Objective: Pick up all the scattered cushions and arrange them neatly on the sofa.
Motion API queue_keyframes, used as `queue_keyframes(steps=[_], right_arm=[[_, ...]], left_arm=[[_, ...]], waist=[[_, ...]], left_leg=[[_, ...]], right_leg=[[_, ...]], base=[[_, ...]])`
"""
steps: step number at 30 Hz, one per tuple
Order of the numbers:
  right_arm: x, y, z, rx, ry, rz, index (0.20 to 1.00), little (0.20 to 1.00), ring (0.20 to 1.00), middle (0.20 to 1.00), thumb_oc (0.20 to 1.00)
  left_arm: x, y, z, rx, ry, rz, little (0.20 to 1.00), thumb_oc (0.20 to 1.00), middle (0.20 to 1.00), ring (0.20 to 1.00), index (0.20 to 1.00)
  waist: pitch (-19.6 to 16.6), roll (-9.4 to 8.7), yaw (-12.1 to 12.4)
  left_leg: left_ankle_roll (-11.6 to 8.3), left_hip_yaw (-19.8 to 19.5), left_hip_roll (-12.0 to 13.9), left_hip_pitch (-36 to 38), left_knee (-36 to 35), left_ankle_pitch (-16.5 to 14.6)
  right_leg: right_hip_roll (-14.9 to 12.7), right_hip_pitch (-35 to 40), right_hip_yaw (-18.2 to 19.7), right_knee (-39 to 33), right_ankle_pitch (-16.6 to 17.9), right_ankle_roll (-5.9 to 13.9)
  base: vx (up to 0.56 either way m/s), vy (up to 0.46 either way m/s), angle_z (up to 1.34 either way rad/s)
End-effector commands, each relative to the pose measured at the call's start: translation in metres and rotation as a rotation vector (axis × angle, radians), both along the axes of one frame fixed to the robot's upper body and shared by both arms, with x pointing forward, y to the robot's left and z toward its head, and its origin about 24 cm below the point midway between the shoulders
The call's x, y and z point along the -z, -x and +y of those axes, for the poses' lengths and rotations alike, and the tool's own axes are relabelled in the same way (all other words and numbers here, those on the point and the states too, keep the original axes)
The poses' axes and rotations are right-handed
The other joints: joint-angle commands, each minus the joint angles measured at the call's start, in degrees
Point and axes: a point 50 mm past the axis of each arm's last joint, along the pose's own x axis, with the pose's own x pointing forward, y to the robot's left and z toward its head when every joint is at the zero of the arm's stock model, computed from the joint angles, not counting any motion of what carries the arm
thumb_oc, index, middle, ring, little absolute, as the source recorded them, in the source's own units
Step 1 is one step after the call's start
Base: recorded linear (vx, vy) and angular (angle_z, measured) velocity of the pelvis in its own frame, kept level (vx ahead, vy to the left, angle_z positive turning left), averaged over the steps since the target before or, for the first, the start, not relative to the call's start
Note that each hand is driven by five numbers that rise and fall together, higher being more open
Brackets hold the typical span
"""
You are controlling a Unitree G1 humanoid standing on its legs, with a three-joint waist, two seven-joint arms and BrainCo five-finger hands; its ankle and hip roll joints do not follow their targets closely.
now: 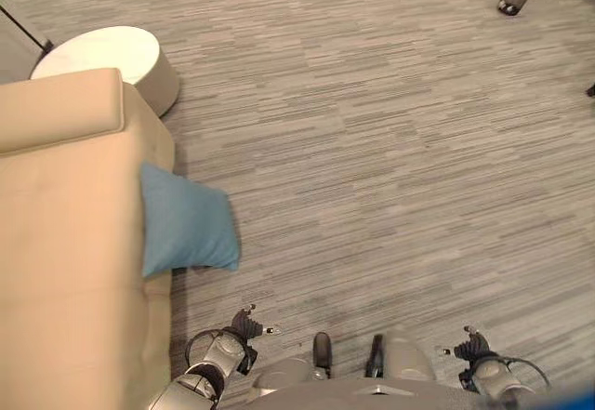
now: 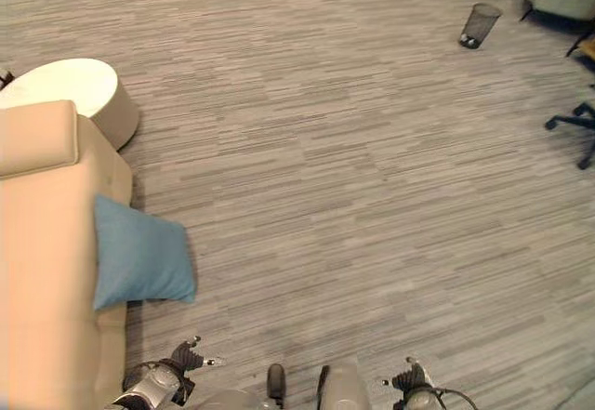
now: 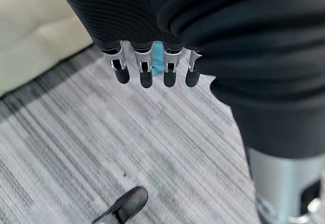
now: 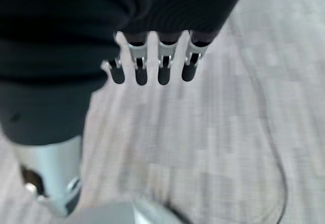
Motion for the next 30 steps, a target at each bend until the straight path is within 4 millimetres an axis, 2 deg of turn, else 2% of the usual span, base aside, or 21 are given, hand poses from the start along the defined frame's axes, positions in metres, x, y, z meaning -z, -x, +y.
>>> queue_keyframes(steps=[1, 3, 6, 8, 9, 10, 11, 12, 13, 14, 18, 20, 22, 23, 24, 26, 28, 29, 30], right_arm=[[-0.007, -0.001, -0.018, 0.016, 0.048, -0.022, 1.0, 1.0, 1.0, 1.0, 1.0], [-0.006, 0.001, -0.017, 0.006, 0.049, -0.008, 1.0, 1.0, 1.0, 1.0, 1.0], [-0.003, 0.008, -0.017, 0.014, 0.042, 0.012, 1.0, 1.0, 1.0, 1.0, 1.0], [-0.002, 0.012, -0.017, 0.017, 0.038, 0.02, 1.0, 1.0, 1.0, 1.0, 1.0], [-0.002, 0.014, -0.017, 0.033, 0.03, 0.014, 1.0, 1.0, 1.0, 1.0, 1.0], [-0.002, 0.013, -0.017, 0.039, 0.026, 0.004, 1.0, 1.0, 1.0, 1.0, 1.0], [-0.002, 0.013, -0.017, 0.051, 0.022, -0.004, 1.0, 1.0, 1.0, 1.0, 1.0], [-0.002, 0.014, -0.018, 0.063, 0.018, -0.004, 1.0, 1.0, 1.0, 1.0, 1.0], [-0.002, 0.015, -0.018, 0.067, 0.017, -0.001, 1.0, 1.0, 1.0, 1.0, 1.0], [-0.003, 0.016, -0.02, 0.077, 0.017, -0.005, 1.0, 1.0, 1.0, 1.0, 1.0], [-0.003, 0.016, -0.02, 0.088, 0.017, -0.011, 1.0, 1.0, 1.0, 1.0, 1.0], [-0.001, 0.019, -0.019, 0.091, 0.013, -0.001, 1.0, 1.0, 1.0, 1.0, 1.0], [0.0, 0.022, -0.017, 0.085, 0.008, 0.01, 1.0, 1.0, 1.0, 1.0, 1.0], [0.003, 0.027, -0.014, 0.075, 0.001, 0.033, 1.0, 1.0, 1.0, 1.0, 1.0], [0.004, 0.027, -0.012, 0.063, -0.002, 0.044, 1.0, 1.0, 1.0, 1.0, 1.0], [0.004, 0.028, -0.012, 0.053, -0.002, 0.058, 1.0, 1.0, 1.0, 1.0, 1.0], [0.004, 0.028, -0.013, 0.046, 0.0, 0.068, 1.0, 1.0, 1.0, 1.0, 1.0], [0.004, 0.027, -0.012, 0.049, -0.002, 0.065, 1.0, 1.0, 1.0, 1.0, 1.0], [0.004, 0.027, -0.013, 0.049, -0.002, 0.066, 1.0, 1.0, 1.0, 1.0, 1.0]], left_arm=[[0.002, 0.006, 0.002, -0.025, 0.004, 0.001, 1.0, 1.0, 1.0, 1.0, 1.0], [0.002, 0.006, 0.001, -0.016, 0.007, 0.004, 1.0, 1.0, 1.0, 1.0, 1.0], [0.004, 0.009, -0.001, -0.002, 0.004, 0.018, 1.0, 1.0, 1.0, 1.0, 1.0], [0.007, 0.014, -0.004, -0.004, 0.011, 0.035, 1.0, 1.0, 1.0, 1.0, 1.0], [0.007, 0.013, -0.007, 0.007, 0.022, 0.034, 1.0, 1.0, 1.0, 1.0, 1.0], [0.006, 0.012, -0.008, 0.011, 0.026, 0.031, 1.0, 1.0, 1.0, 1.0, 1.0], [0.004, 0.007, -0.01, 0.021, 0.03, 0.016, 1.0, 1.0, 1.0, 1.0, 1.0], [0.003, 0.005, -0.01, 0.016, 0.03, 0.007, 1.0, 1.0, 1.0, 1.0, 1.0], [0.003, 0.003, -0.011, 0.018, 0.032, 0.005, 1.0, 1.0, 1.0, 1.0, 1.0], [0.003, 0.004, -0.011, 0.022, 0.03, 0.011, 1.0, 1.0, 1.0, 1.0, 1.0], [0.003, 0.005, -0.008, 0.016, 0.023, 0.012, 1.0, 1.0, 1.0, 1.0, 1.0], [0.004, 0.007, -0.006, 0.005, 0.022, 0.015, 1.0, 1.0, 1.0, 1.0, 1.0], [0.005, 0.011, -0.005, -0.008, 0.024, 0.028, 1.0, 1.0, 1.0, 1.0, 1.0], [0.009, 0.023, -0.001, -0.03, 0.018, 0.067, 1.0, 1.0, 1.0, 1.0, 1.0], [0.01, 0.026, -0.001, -0.032, 0.022, 0.074, 1.0, 1.0, 1.0, 1.0, 1.0], [0.011, 0.027, 0.0, -0.03, 0.023, 0.076, 1.0, 1.0, 1.0, 1.0, 1.0], [0.01, 0.026, 0.0, -0.035, 0.025, 0.072, 1.0, 1.0, 1.0, 1.0, 1.0], [0.009, 0.025, 0.002, -0.035, 0.018, 0.065, 1.0, 1.0, 1.0, 1.0, 1.0], [0.009, 0.024, 0.003, -0.037, 0.018, 0.062, 1.0, 1.0, 1.0, 1.0, 1.0]], waist=[[1.3, -1.53, -1.1], [1.6, -1.97, -2.1], [1.0, -2.44, -3.0], [0.4, -2.54, -3.1], [0.3, -2.95, -3.2], [0.6, -3.48, -3.2], [1.5, -4.34, -3.1], [1.7, -4.53, -3.0], [1.7, -4.58, -2.7], [1.3, -4.58, -2.5], [1.1, -3.84, -2.2], [1.0, -3.93, -2.0], [0.7, -3.73, -1.9], [-0.7, -3.89, -1.6], [-1.7, -3.99, -0.9], [-2.1, -3.8, -0.5], [-2.3, -3.38, -0.3], [-2.0, -3.25, -0.6], [-1.9, -2.72, -0.7]], left_leg=[[-5.84, 2.0, 1.3, -4.9, 7.6, -3.9], [-6.1, -0.2, 0.5, -3.3, 7.6, -5.1], [-6.4, -3.2, -0.2, -1.8, 8.1, -7.0], [-7.49, -3.7, 0.2, -1.2, 9.2, -7.7], [-9.05, -3.4, 0.8, -2.8, 13.8, -7.8], [-10.04, -2.0, 1.6, -5.2, 18.8, -6.6], [-10.54, 1.0, 3.6, -9.9, 26.9, -5.2], [-9.97, 4.5, 6.0, -11.5, 27.7, -5.2], [-9.78, 5.7, 6.6, -12.3, 26.9, -5.4], [-9.29, 7.5, 7.1, -13.6, 22.7, -5.6], [-11.06, 12.9, 10.5, -16.7, 15.0, 1.5], [-11.81, 15.1, 11.6, -17.1, 13.4, 3.6], [-11.5, 15.7, 11.7, -15.9, 11.7, 3.3], [-10.62, 14.4, 10.4, -14.6, 11.1, 2.5], [-9.42, 13.7, 8.7, -13.8, 10.9, 1.3], [-8.42, 13.4, 7.5, -12.5, 10.4, 0.2], [-6.98, 12.8, 6.2, -10.9, 9.9, -1.2], [-5.79, 11.5, 4.6, -8.7, 9.3, -2.4], [-5.57, 11.0, 4.6, -8.0, 8.9, -2.6]], right_leg=[[4.8, 6.9, 3.9, -15.6, 9.8, 0.02], [5.8, 5.0, 7.1, -20.0, 12.3, 0.47], [6.6, 6.9, 10.3, -22.0, 12.9, 0.15], [7.0, 8.0, 10.4, -22.1, 12.6, -0.75], [6.4, 10.5, 9.3, -24.1, 11.9, -1.67], [5.9, 11.8, 8.7, -24.5, 11.6, -2.26], [5.3, 14.0, 7.3, -25.5, 10.7, -3.53], [4.9, 16.1, 5.3, -26.2, 9.3, -4.22], [4.8, 16.8, 4.4, -26.3, 8.8, -4.36], [4.6, 18.1, 2.6, -26.9, 7.7, -4.4], [5.1, 21.1, -0.7, -27.6, 5.3, -4.36], [5.1, 22.4, -1.9, -27.3, 4.5, -4.27], [5.4, 23.0, -2.1, -27.0, 4.0, -4.17], [4.6, 24.5, -2.4, -25.7, 3.0, -3.36], [3.4, 24.8, -2.1, -23.7, 2.6, -2.32], [2.2, 23.8, -2.1, -19.6, 3.0, -1.35], [0.5, 21.9, -2.2, -13.8, 4.5, 0.18], [-0.9, 19.2, -1.4, -7.1, 8.7, 1.4], [-0.6, 17.5, -0.8, -4.7, 9.7, 1.3]], base=[[0.25, -0.128, 0.7], [0.26, -0.134, 0.65], [0.24, -0.137, 0.86], [0.25, -0.193, 1.15], [0.21, -0.247, 0.81], [0.17, -0.299, 1.07], [0.17, -0.28, 1.27], [0.18, -0.233, 1.21], [0.25, -0.14, 1.2], [0.22, -0.046, 0.9], [0.21, 0.008, 0.57], [0.18, 0.03, 0.28], [0.25, 0.087, -0.02], [0.5, 0.229, -0.21], [0.48, 0.243, -0.06], [0.22, 0.173, 0.28], [0.2, 0.172, 0.08], [0.22, 0.155, 0.22], [0.22, 0.125, 0.46]])
